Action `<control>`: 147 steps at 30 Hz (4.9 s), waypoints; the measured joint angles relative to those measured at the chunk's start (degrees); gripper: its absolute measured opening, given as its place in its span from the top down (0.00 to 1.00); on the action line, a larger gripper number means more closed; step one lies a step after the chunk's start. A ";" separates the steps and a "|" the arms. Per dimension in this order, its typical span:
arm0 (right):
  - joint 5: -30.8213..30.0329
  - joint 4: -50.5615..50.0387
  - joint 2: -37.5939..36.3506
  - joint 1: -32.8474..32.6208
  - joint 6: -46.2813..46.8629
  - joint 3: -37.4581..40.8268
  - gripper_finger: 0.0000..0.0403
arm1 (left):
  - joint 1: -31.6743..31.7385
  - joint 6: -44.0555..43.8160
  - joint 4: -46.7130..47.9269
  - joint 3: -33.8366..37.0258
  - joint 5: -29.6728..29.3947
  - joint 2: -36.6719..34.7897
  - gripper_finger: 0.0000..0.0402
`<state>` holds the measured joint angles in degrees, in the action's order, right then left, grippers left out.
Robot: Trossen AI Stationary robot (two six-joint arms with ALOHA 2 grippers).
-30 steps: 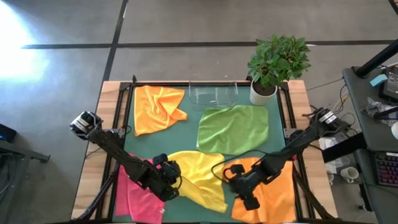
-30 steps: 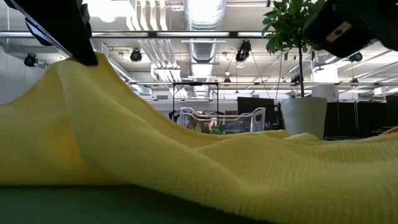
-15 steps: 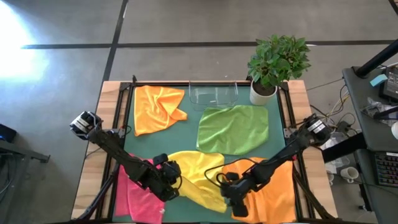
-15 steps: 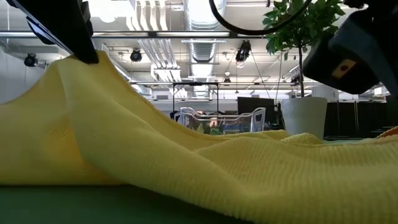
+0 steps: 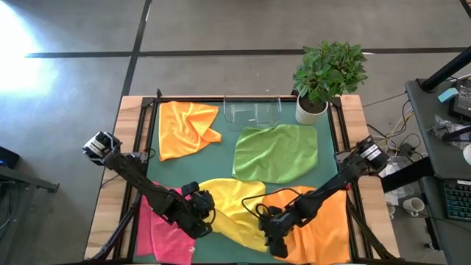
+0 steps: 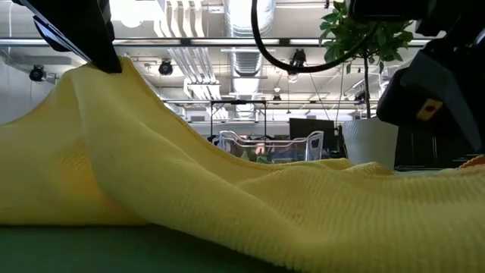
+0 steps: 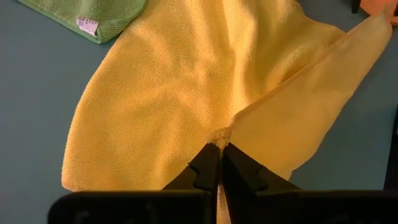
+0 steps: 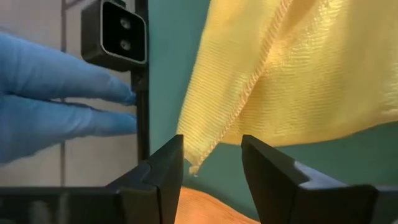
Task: Fold microfiber towels
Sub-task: Fold the yellow towel
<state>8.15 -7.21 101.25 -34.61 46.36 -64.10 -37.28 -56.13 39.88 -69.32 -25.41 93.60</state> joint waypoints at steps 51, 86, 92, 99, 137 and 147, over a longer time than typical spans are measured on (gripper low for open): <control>-15.70 -32.43 2.45 -4.46 7.99 -29.45 0.98 | -4.03 16.39 2.58 -2.70 11.36 -11.57 1.00; -21.96 -46.01 15.35 -7.63 20.59 -40.45 0.98 | -11.58 2.38 4.60 -1.16 5.53 -3.20 1.00; -26.80 -54.00 12.85 -5.71 20.50 -40.45 0.98 | -10.14 2.28 9.98 -1.18 2.61 -3.98 1.00; -33.66 -60.72 12.27 -0.87 15.96 -40.45 0.98 | -5.71 1.20 13.61 -1.18 -3.81 -4.00 1.00; -34.72 -58.01 12.27 10.40 10.58 -27.64 0.98 | 7.96 9.06 11.45 9.64 -3.91 -3.80 1.00; -35.10 -56.82 12.27 10.63 9.84 -27.64 0.96 | 7.96 11.82 11.23 9.46 -4.07 -3.80 0.99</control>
<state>-26.95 -64.04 113.51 -23.98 56.21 -91.74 -29.32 -44.31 51.11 -59.86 -29.47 89.80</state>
